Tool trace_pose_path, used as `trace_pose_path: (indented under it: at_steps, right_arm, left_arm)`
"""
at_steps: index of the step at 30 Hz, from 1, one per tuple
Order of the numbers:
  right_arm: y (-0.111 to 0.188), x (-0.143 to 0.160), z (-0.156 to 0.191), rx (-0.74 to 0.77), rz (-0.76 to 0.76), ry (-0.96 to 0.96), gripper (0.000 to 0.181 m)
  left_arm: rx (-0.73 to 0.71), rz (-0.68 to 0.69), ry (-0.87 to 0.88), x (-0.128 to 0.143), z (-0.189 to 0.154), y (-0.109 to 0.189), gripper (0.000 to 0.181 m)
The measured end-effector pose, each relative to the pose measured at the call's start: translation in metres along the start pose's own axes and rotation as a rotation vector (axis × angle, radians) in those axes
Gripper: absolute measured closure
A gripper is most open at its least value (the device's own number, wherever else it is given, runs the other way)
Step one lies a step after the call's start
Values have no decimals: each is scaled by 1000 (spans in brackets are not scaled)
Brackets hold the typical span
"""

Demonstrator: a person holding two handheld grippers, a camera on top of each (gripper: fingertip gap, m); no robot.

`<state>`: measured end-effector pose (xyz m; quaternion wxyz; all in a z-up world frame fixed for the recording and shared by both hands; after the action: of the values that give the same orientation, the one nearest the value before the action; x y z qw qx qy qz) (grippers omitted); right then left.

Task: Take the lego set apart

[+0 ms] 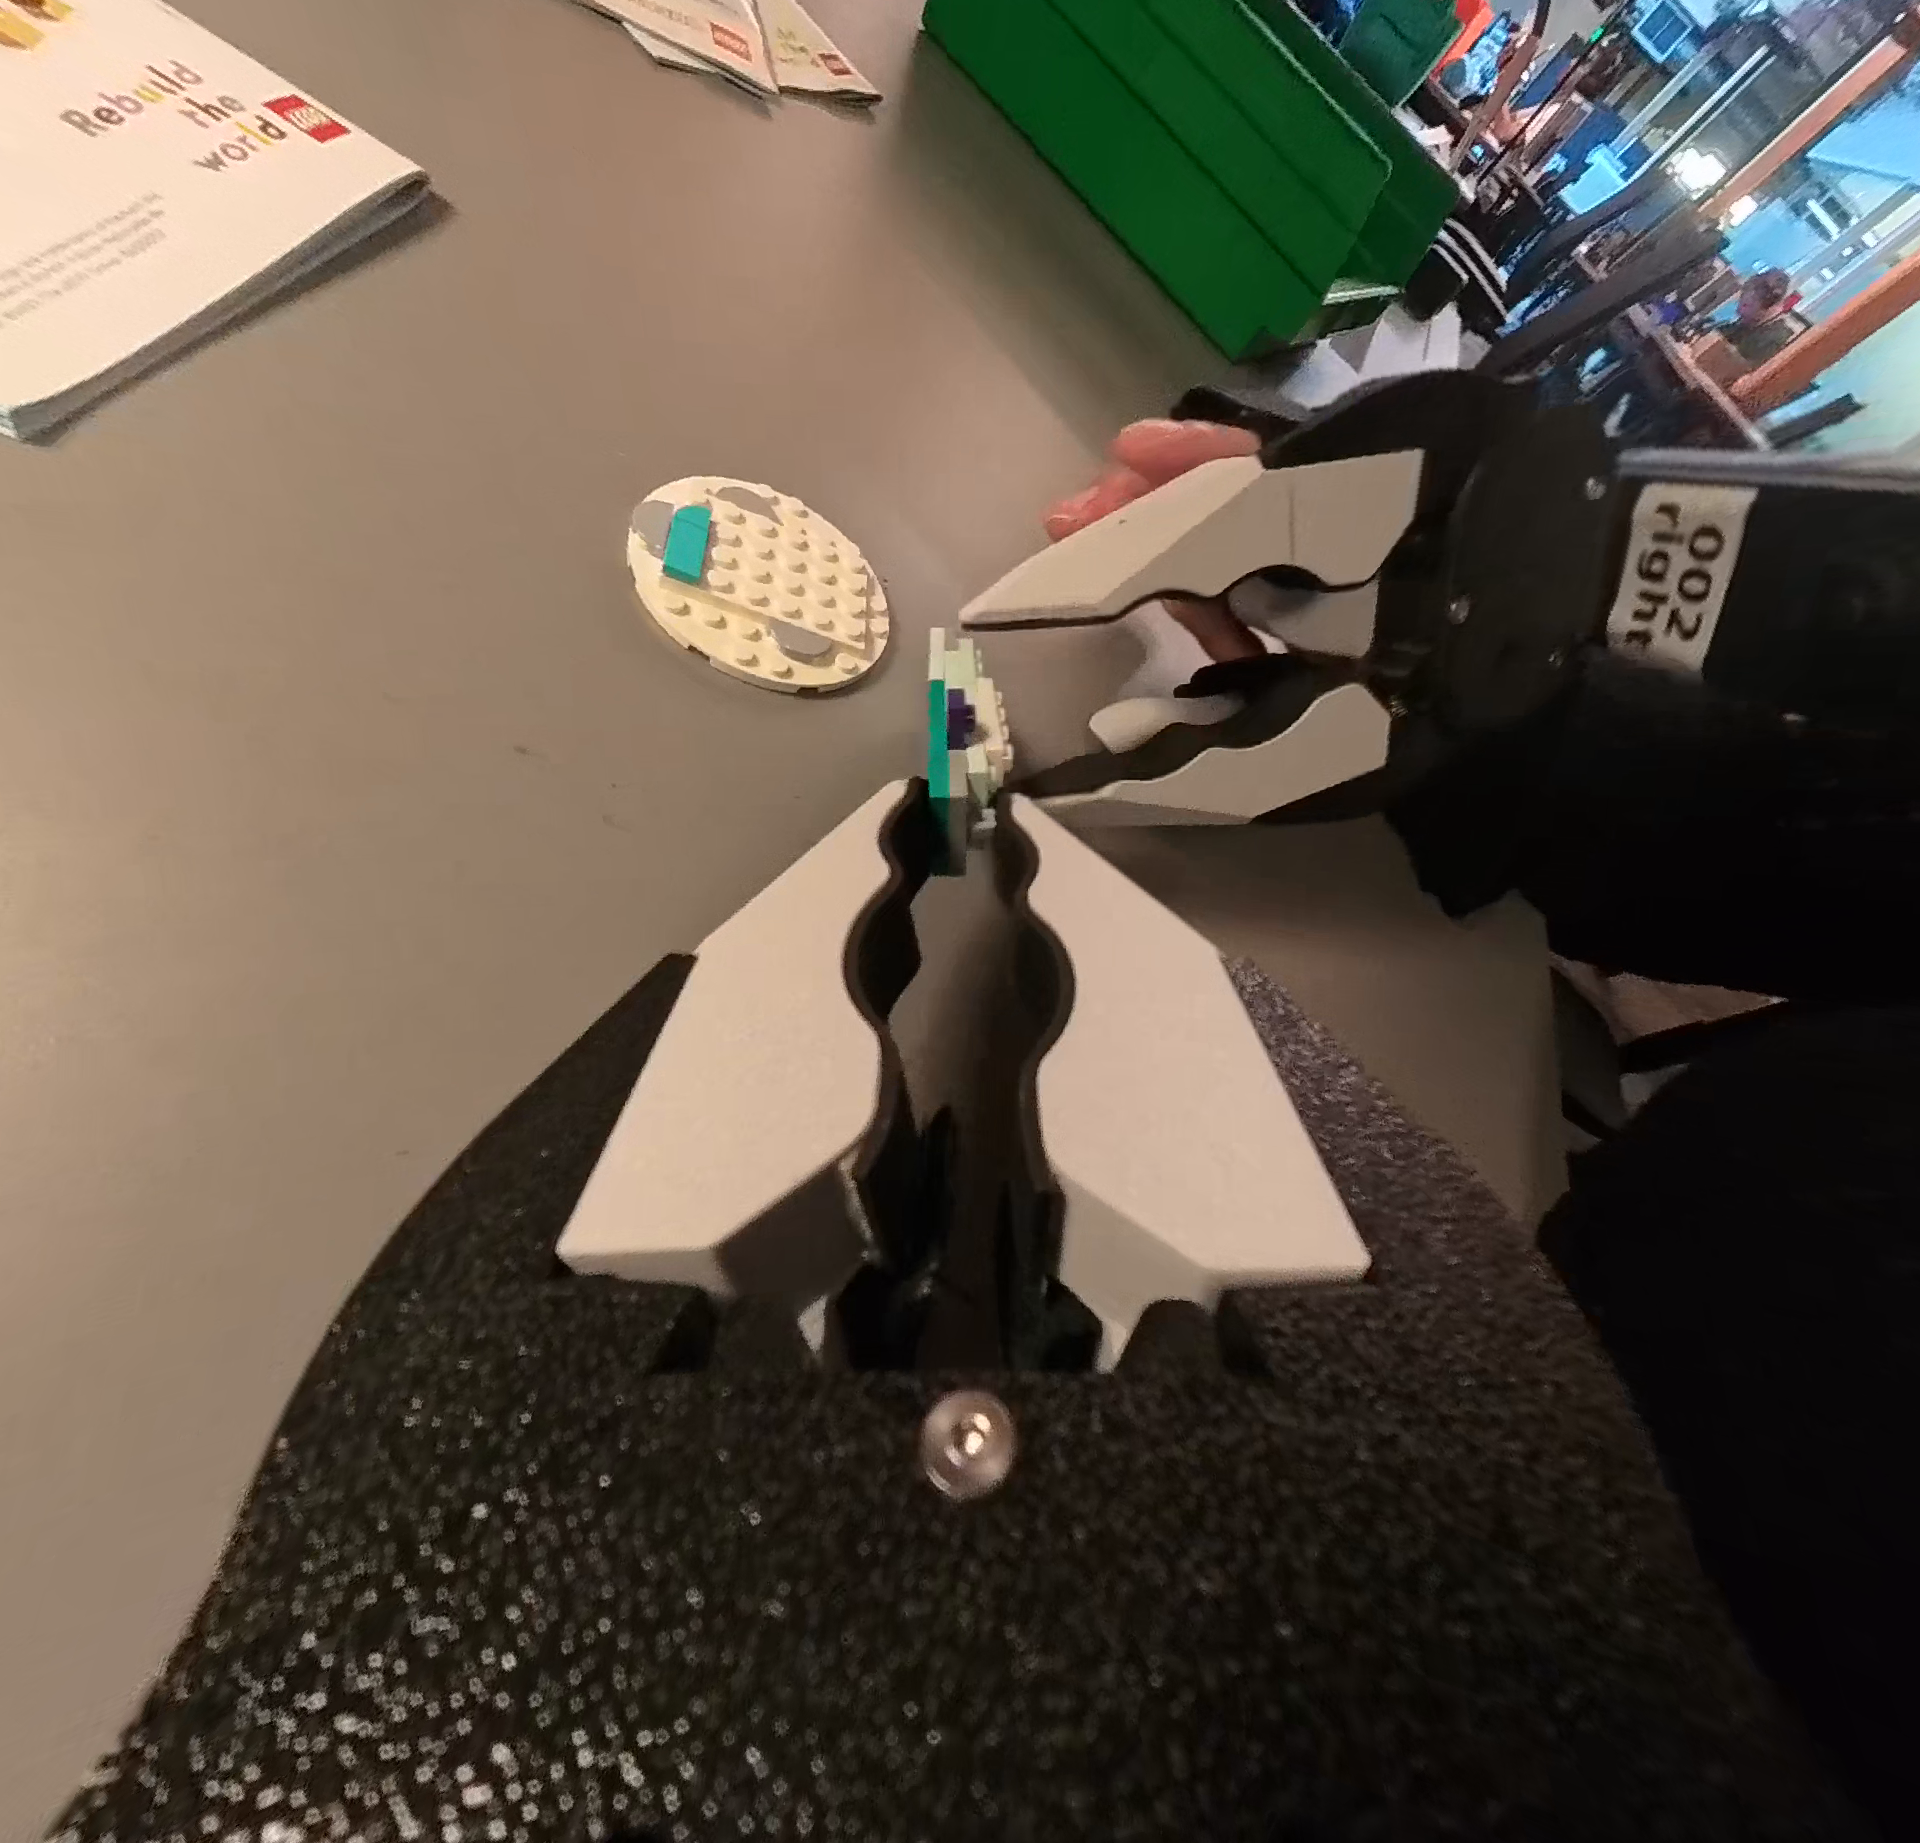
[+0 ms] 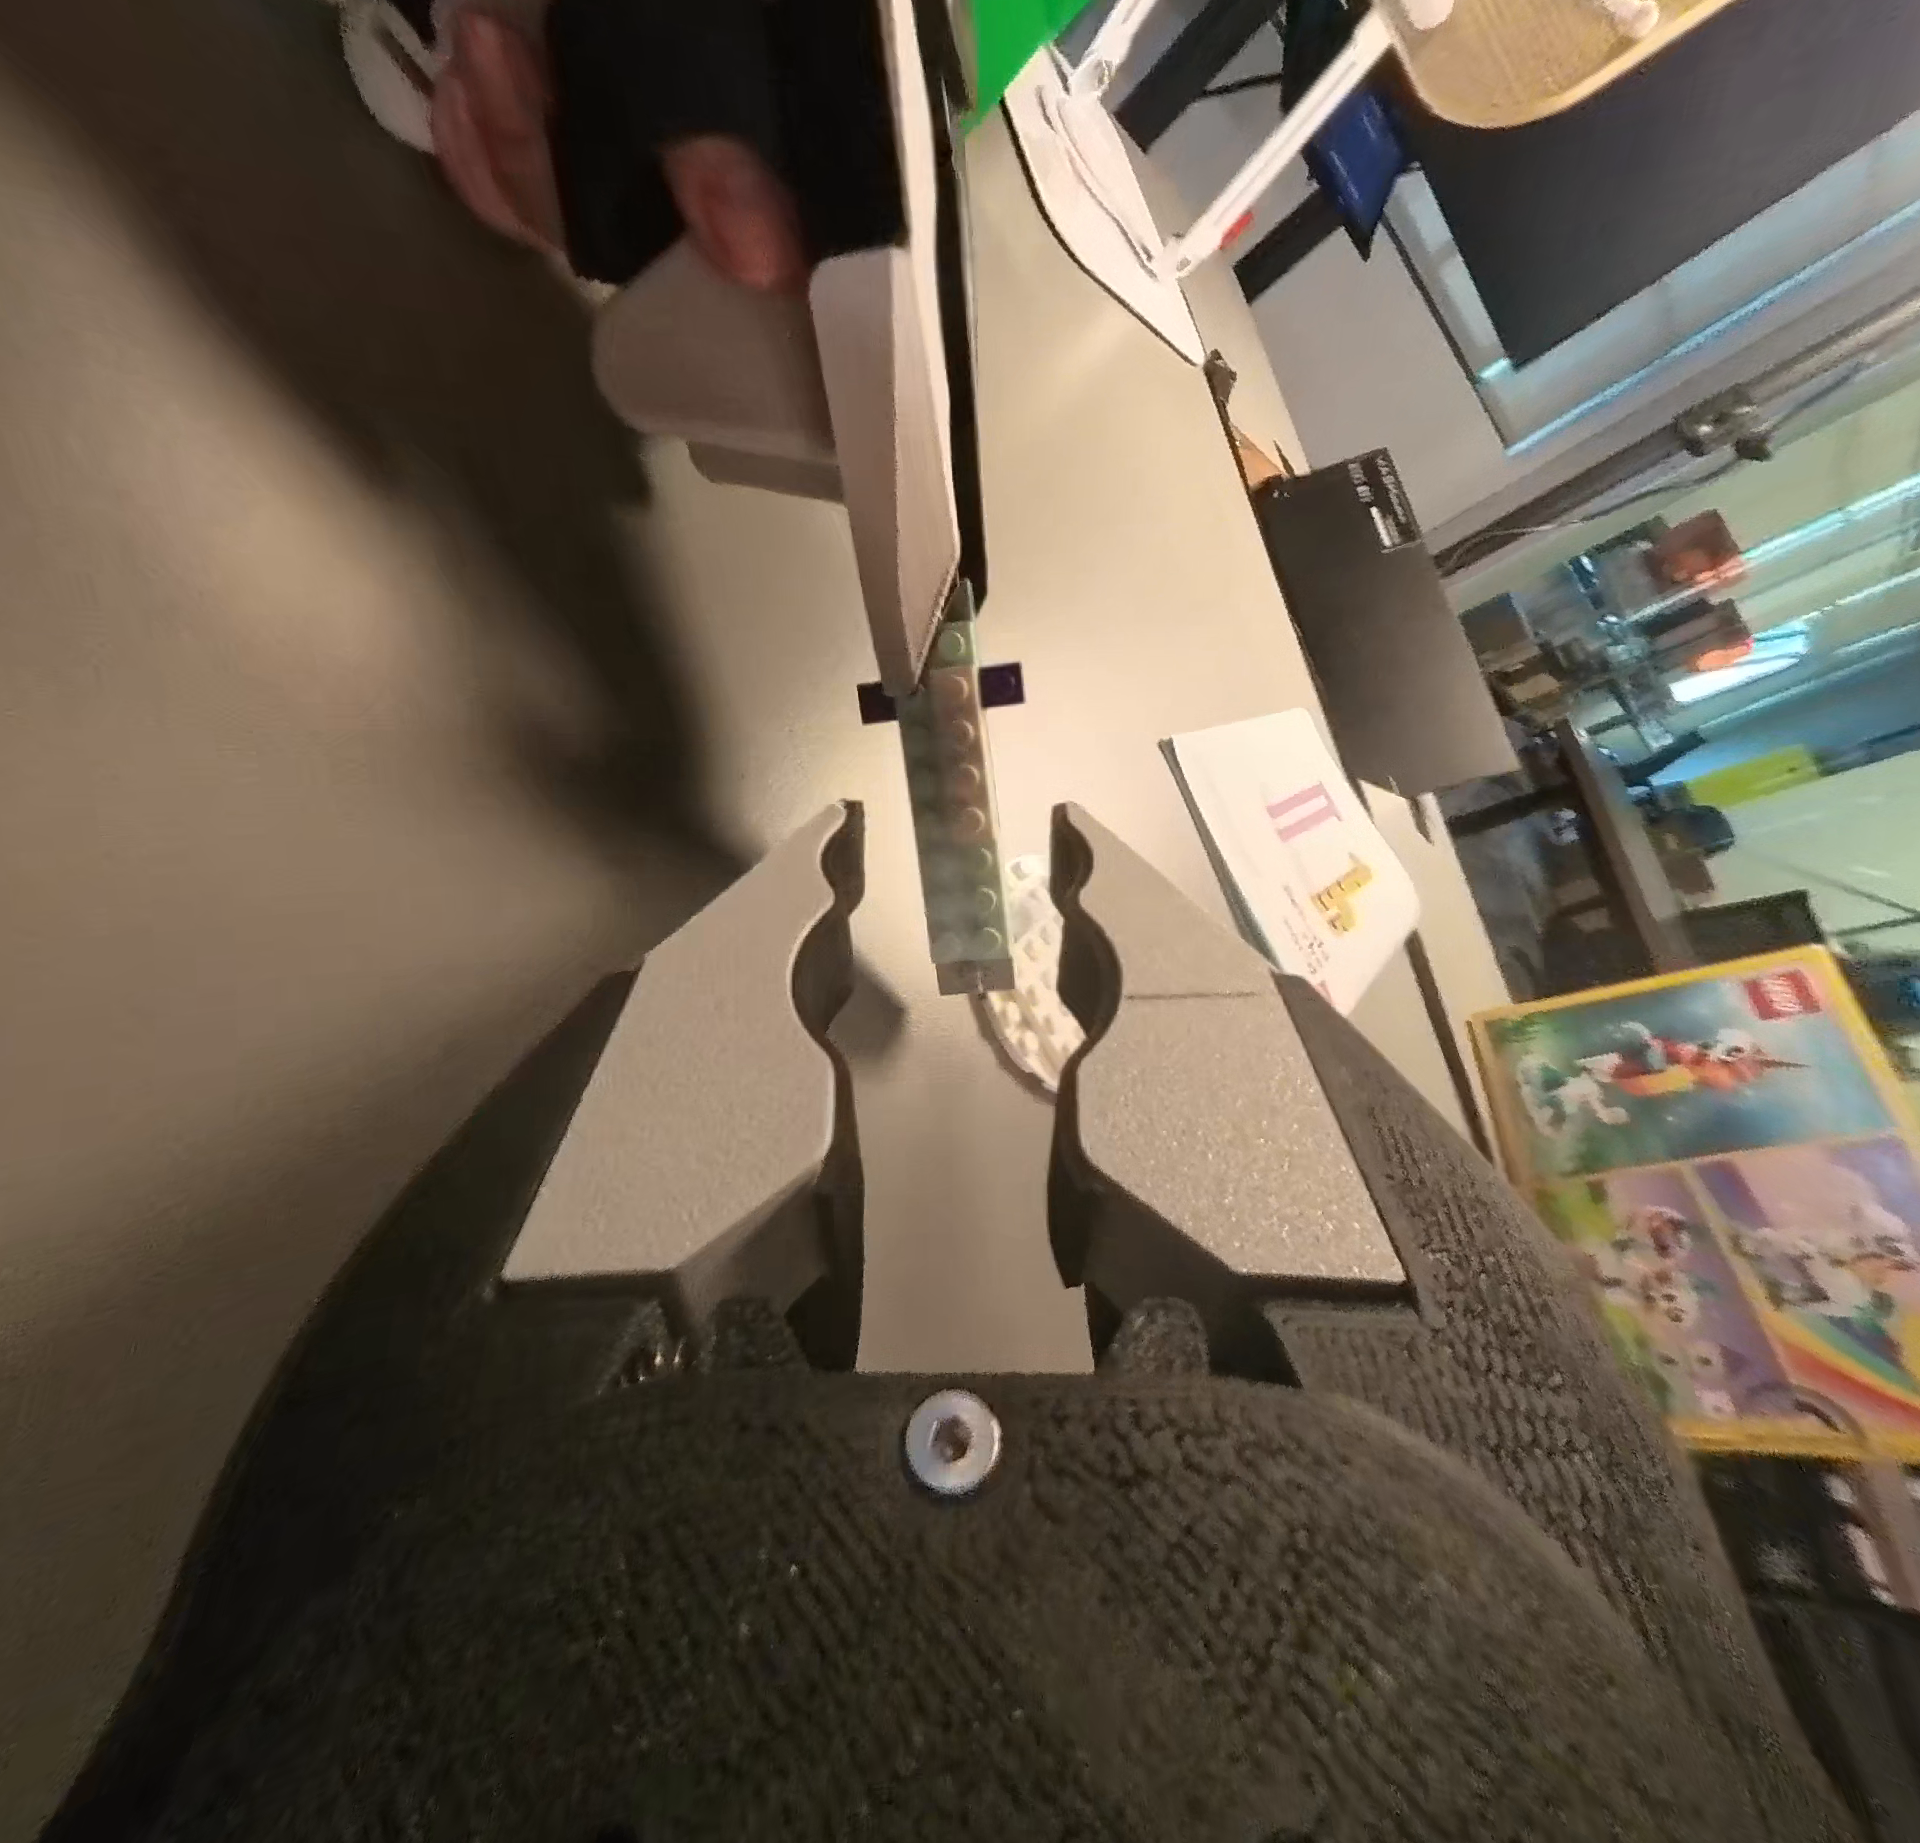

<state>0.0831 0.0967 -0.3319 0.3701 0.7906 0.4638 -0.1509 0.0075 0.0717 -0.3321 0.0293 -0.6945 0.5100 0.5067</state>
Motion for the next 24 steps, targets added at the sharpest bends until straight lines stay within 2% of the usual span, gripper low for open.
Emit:
trace_pose_path:
  at_steps: [1, 3, 7, 14, 20, 24]
  right_arm:
    - [-1, 2, -1, 19, 19, 19, 147]
    - [-1, 2, -3, 58, 34, 55, 149]
    - [-2, -7, 2, 60, 14, 88, 166]
    - [6, -16, -1, -1, -75, -20, 171]
    - [0, -14, 8, -46, -20, 20, 169]
    - [1, -19, 7, -18, -7, 68, 169]
  left_arm:
    - [6, -3, 12, 0, 0, 1, 171]
    - [20, -9, 39, -1, 1, 1, 171]
    - [51, -10, 63, -1, -1, 1, 171]
    - [-7, 18, -6, 1, -1, 1, 171]
    - [-3, 49, -46, 3, -7, -1, 171]
    - [40, 41, -37, 2, -9, 2, 171]
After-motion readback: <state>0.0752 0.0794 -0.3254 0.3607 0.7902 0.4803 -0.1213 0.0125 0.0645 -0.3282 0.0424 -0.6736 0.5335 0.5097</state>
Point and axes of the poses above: each gripper's, where its closed fingertips meet, y back along the fingers, x out of its underside, z = x × y across the jaws, the point moved 4 cm from there along y, back along the fingers, and after that the axes turned 7 degrees about z, right-handed, at the moved point
